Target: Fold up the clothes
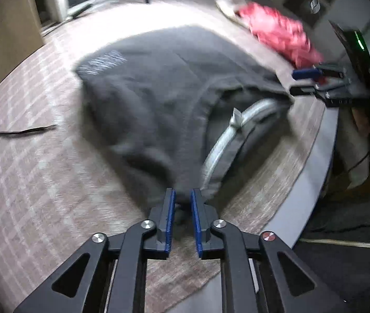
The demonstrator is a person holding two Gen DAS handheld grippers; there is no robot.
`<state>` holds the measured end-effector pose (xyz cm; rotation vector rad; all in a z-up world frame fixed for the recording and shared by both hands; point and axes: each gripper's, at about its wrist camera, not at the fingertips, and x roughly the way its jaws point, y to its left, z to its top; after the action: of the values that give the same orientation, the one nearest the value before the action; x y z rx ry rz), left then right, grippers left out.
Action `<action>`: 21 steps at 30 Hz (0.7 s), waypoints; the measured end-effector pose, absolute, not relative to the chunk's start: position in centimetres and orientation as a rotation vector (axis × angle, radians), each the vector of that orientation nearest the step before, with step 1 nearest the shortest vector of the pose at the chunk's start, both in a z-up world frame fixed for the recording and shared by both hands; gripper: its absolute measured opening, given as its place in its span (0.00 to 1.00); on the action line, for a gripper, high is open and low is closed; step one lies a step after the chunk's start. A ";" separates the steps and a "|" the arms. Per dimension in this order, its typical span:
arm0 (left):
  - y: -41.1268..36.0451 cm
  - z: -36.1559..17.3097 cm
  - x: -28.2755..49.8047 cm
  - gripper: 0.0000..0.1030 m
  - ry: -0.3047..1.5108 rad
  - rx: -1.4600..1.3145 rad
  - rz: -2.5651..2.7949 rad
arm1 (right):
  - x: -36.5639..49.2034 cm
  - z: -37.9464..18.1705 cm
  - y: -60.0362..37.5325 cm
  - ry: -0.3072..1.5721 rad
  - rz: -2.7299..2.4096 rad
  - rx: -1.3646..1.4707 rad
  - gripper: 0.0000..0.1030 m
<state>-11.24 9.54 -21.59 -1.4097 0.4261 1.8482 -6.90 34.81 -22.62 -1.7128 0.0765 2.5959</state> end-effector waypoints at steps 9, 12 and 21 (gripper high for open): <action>5.9 -19.7 -23.8 0.23 0.407 -1.231 1.998 | -12.9 -15.4 24.6 0.040 2.943 -1.539 0.50; 6.9 -21.3 -26.4 0.23 0.451 -1.217 1.966 | -15.9 -17.2 20.2 0.016 2.971 -1.597 0.50; 11.1 -24.2 -28.6 0.23 0.609 -1.093 1.834 | -17.6 -22.7 17.9 0.010 2.836 -1.836 0.50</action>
<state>-28.64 11.13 -24.18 -1.0935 0.6089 1.8338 -17.64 17.89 -22.74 -1.8357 0.0099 2.8360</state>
